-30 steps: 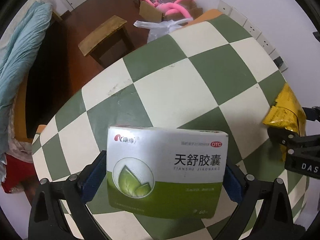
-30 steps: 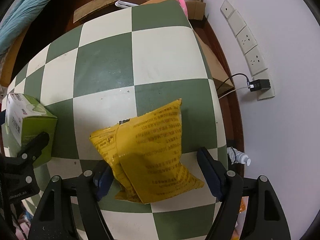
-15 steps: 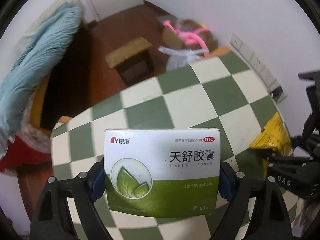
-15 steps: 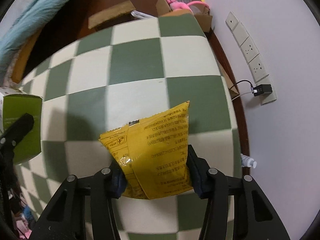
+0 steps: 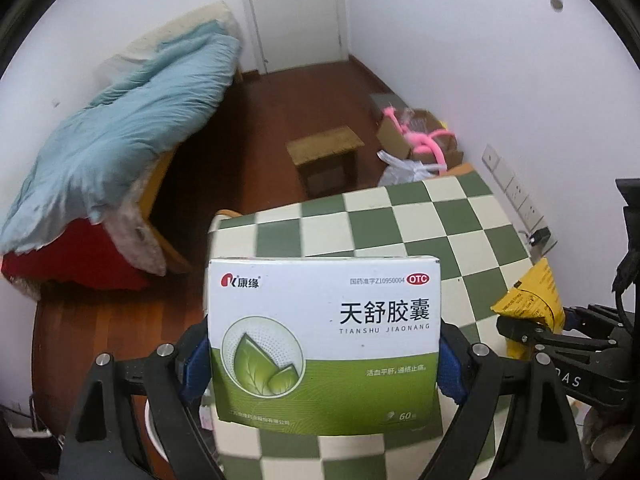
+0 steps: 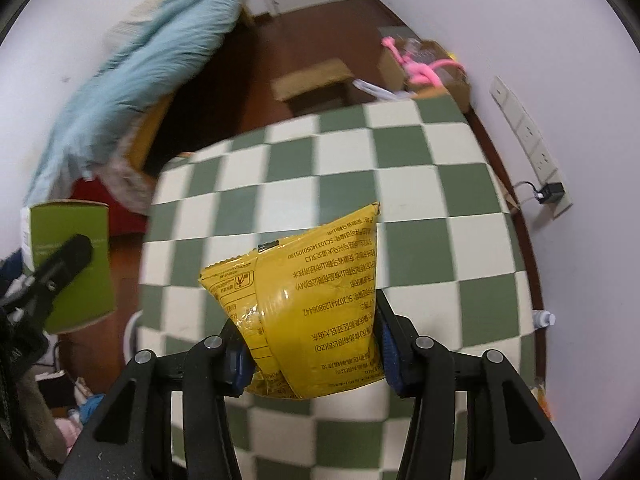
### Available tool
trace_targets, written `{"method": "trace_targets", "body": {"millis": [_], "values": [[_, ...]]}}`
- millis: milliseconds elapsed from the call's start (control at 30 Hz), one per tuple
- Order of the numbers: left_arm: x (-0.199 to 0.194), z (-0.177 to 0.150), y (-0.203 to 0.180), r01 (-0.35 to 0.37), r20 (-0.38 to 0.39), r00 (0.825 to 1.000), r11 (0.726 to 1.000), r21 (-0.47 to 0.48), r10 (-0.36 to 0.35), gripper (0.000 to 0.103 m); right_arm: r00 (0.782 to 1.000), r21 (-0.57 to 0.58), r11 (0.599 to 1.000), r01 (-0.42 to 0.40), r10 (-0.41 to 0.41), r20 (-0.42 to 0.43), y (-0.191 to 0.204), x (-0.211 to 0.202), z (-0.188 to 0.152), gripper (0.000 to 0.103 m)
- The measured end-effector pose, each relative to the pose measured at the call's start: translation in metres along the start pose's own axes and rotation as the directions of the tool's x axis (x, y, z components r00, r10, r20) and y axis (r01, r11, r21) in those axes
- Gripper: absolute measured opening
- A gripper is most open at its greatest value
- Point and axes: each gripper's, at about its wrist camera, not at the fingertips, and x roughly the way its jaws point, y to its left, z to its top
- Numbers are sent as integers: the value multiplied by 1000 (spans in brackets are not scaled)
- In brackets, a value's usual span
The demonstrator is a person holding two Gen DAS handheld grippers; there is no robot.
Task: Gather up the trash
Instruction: 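Carry box and bag over the white bin and open both tools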
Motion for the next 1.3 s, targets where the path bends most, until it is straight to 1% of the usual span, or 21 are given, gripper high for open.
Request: {"method": "trace_targets", "body": {"millis": [167, 300, 333, 467, 600, 667, 733, 833, 900, 933, 1000, 1033, 1100, 1133, 1233, 1300], "values": [[-48, -23, 41, -9, 49, 999, 999, -54, 11, 87, 996, -65, 995, -72, 75, 48, 60, -43, -22, 52], [-78, -42, 81, -27, 82, 996, 994, -107, 35, 87, 989, -120, 984, -130, 138, 60, 111, -62, -38, 52], [-85, -49, 96, -35, 86, 995, 991, -126, 47, 87, 987, -134, 981, -143, 152, 58, 124, -64, -42, 52], [-94, -72, 143, -67, 76, 994, 981, -185, 82, 87, 978, -190, 962, -197, 205, 25, 181, -56, -58, 52], [-87, -108, 203, -109, 17, 993, 956, -271, 118, 87, 972, -242, 941, -236, 230, -52, 240, -23, -77, 52], [-71, -129, 236, -130, -36, 992, 938, -321, 125, 87, 968, -261, 933, -248, 228, -104, 270, 6, -88, 52], [-54, -148, 263, -138, -85, 990, 920, -366, 115, 87, 963, -275, 927, -253, 214, -165, 298, 41, -101, 52], [-15, -181, 306, -142, -165, 983, 886, -442, 76, 87, 953, -286, 925, -250, 183, -241, 327, 93, -115, 52], [10, -199, 323, -128, -201, 979, 868, -479, 33, 87, 946, -298, 925, -234, 147, -289, 345, 131, -127, 52], [27, -209, 332, -127, -226, 974, 858, -498, 13, 87, 942, -301, 926, -228, 132, -309, 353, 148, -132, 52], [53, -223, 342, -115, -258, 966, 846, -520, -27, 87, 932, -312, 926, -211, 94, -350, 365, 182, -141, 52], [63, -230, 346, -120, -275, 961, 840, -529, -35, 87, 928, -320, 926, -202, 76, -364, 371, 196, -145, 52], [92, -245, 355, -120, -311, 948, 830, -544, -67, 87, 919, -334, 925, -182, 39, -391, 381, 224, -153, 52], [106, -253, 359, -118, -327, 941, 821, -558, -87, 87, 914, -345, 923, -170, 17, -406, 386, 240, -157, 52], [135, -268, 367, -123, -364, 924, 808, -576, -118, 89, 902, -361, 921, -149, -23, -430, 395, 269, -164, 52], [149, -275, 369, -136, -386, 914, 801, -583, -126, 89, 896, -370, 920, -129, -51, -441, 399, 287, -167, 52]]}}
